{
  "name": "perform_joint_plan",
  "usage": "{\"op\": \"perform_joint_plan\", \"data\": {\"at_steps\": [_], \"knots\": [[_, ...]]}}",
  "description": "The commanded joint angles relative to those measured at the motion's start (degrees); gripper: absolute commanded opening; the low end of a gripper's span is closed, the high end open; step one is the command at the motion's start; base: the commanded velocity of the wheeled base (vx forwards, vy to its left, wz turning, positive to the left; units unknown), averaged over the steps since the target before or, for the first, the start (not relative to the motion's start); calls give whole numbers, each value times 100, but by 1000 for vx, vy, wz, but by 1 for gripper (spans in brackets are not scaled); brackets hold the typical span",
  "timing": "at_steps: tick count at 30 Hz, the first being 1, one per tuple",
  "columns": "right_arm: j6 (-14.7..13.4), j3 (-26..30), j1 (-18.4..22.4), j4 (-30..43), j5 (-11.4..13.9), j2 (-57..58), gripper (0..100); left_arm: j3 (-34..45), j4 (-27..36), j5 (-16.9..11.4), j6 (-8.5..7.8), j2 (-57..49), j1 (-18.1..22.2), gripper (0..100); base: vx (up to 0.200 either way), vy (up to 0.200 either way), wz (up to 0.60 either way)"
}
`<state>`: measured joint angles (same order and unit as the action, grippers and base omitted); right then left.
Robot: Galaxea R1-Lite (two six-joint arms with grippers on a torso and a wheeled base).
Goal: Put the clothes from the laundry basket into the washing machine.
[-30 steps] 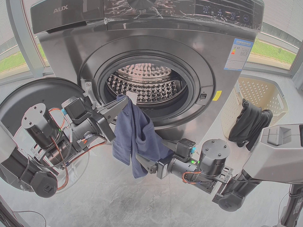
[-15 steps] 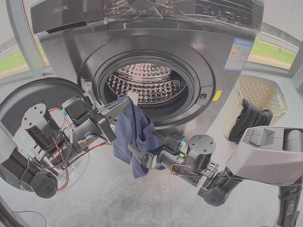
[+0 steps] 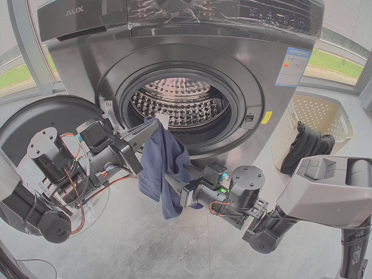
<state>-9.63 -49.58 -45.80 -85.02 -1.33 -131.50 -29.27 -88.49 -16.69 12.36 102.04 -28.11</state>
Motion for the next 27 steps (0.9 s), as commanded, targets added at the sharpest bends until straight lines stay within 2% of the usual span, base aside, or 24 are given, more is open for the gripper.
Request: {"op": "perform_joint_plan", "data": {"at_steps": [1, 9, 13, 15, 21, 27], "knots": [[-4, 133, -52, -6, 1, 107, 0, 0, -1, -1, 3, 18, 7, 0, 0, 0, 0], [-4, 142, -8, -15, -17, 142, 0, 0, -1, -1, 3, 18, 16, 0, 0, 0, 0], [40, 660, 177, 64, -17, 582, 0, 79, -1, -1, 21, 9, 25, 0, 0, 0, 0], [67, 994, 423, 91, -8, 1039, 0, 255, -1, -10, 12, 18, 16, 0, 0, 0, 0], [119, 1495, 889, 135, 45, 1891, 0, 413, -1, -71, 21, -114, 60, 0, 0, 0, 0], [-4, 2207, 1056, 231, -25, 2366, 0, 448, -1, -71, 135, -166, 174, 0, 0, 0, 0]]}}
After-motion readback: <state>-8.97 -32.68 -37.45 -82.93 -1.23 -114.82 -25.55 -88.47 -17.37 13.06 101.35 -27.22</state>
